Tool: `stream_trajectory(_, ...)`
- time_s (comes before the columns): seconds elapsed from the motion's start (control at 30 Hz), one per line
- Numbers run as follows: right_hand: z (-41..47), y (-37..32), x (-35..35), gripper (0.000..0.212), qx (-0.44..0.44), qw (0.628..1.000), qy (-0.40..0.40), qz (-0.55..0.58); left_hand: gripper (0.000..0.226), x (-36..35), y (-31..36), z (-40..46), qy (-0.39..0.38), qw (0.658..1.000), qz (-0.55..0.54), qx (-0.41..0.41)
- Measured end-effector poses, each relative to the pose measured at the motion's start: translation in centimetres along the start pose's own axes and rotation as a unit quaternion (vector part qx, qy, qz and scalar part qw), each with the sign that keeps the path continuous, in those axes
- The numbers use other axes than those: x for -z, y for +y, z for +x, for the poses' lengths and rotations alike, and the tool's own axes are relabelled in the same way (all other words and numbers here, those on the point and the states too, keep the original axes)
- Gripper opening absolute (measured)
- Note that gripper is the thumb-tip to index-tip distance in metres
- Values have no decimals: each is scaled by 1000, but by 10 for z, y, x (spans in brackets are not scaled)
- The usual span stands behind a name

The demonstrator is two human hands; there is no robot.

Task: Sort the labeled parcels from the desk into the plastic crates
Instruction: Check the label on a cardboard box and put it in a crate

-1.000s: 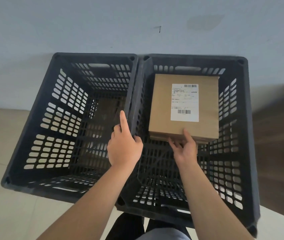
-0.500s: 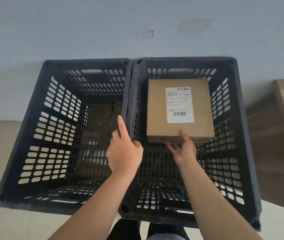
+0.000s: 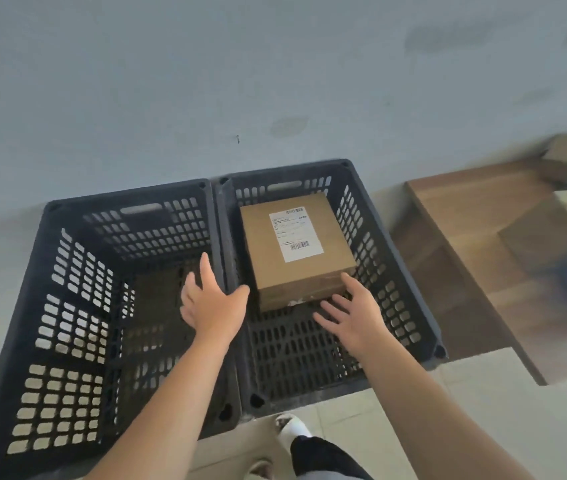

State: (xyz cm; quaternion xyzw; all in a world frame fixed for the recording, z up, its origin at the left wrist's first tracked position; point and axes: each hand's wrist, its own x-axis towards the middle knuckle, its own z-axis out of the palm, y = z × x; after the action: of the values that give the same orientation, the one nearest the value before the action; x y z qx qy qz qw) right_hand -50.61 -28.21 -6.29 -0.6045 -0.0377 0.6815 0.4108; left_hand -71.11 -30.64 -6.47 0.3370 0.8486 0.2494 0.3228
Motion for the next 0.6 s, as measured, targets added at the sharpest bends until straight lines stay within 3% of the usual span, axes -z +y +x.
stream_trajectory(0.07, -33, 0, 14, 47, 38, 999, -10, -15, 79, 11, 5, -20, -19, 995, -88, -36)
stream_trajectory(0.2, -89, -1, 47, 39, 126, 992, 18, -19, 53, 11, 27, -79, -180, 952, -236, -81)
stream_trajectory(0.3, -123, 4, 81, 22, 194, 979, 56, 11, 45, -4, 34, -120, -298, 916, -249, -103)
stream_trajectory(0.4, -156, 8, 117, 19, 232, 967, 95, 34, 38, -16, 38, -157, -386, 880, -251, -116)
stream_trajectory(0.6, -205, -14, 188, 16, 316, 930, 157, 102, 24, -41, 74, -216, -452, 846, -250, -134)
